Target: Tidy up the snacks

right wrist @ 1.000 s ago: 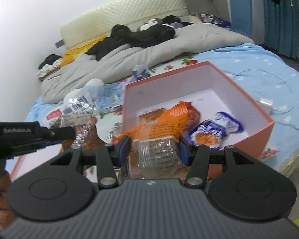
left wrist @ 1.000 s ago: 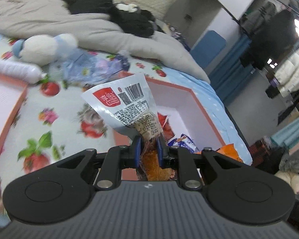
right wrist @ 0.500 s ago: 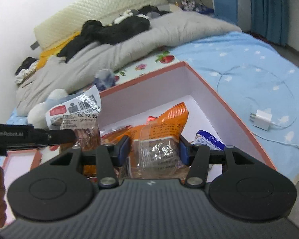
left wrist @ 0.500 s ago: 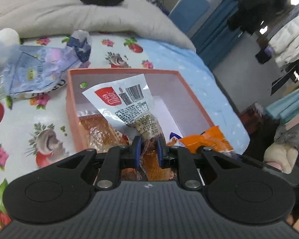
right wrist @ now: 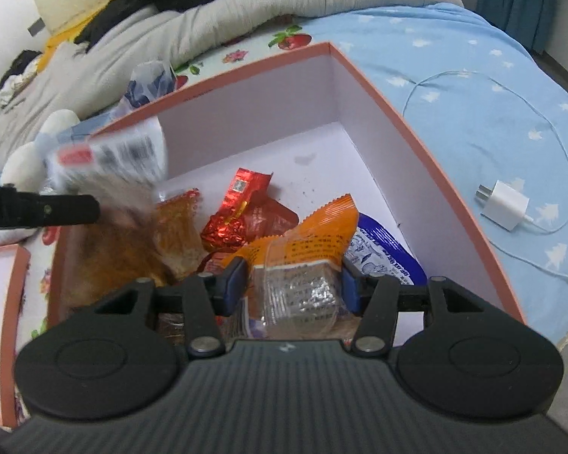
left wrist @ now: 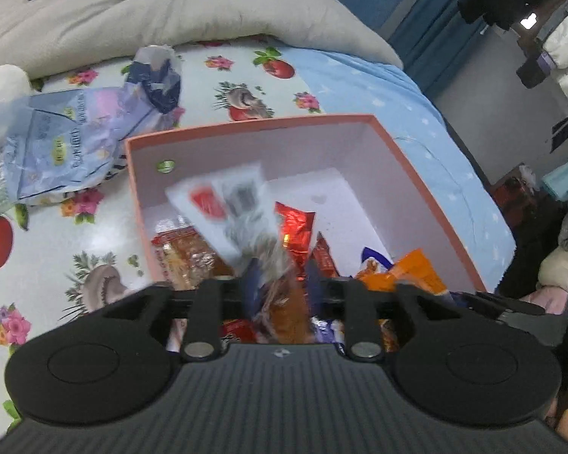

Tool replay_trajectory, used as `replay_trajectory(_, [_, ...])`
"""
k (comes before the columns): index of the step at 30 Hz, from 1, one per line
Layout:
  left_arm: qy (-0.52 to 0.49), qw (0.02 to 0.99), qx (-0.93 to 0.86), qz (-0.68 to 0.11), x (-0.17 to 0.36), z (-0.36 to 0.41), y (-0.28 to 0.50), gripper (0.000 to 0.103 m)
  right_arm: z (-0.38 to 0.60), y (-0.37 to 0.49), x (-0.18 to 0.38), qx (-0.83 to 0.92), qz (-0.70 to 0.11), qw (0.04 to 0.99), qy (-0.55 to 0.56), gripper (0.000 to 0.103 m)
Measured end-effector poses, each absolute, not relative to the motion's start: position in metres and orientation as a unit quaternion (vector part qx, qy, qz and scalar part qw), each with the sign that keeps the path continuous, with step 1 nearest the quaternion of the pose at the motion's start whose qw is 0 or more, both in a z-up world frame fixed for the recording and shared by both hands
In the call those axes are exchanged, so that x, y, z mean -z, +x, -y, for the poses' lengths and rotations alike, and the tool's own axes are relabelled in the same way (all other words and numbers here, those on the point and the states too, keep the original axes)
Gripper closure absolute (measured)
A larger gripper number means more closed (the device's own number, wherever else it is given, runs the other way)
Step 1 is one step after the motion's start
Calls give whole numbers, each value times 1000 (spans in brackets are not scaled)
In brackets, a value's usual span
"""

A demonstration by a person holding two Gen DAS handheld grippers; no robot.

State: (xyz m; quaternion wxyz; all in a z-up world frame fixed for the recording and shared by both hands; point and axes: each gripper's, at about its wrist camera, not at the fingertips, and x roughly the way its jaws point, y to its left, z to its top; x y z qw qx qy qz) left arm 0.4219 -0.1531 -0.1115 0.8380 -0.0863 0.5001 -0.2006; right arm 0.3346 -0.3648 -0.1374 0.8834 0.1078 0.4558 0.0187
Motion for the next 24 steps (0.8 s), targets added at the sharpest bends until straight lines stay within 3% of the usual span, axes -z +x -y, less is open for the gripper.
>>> replay_trajectory(3, [-105,847,190,-485,106,141,414,41,369,327,128,-14,-442,891,105,31])
replay_trajectory(24, [-103,903,164,-384,37,86,276,36,339,212,41,-30,-313,942,120,31])
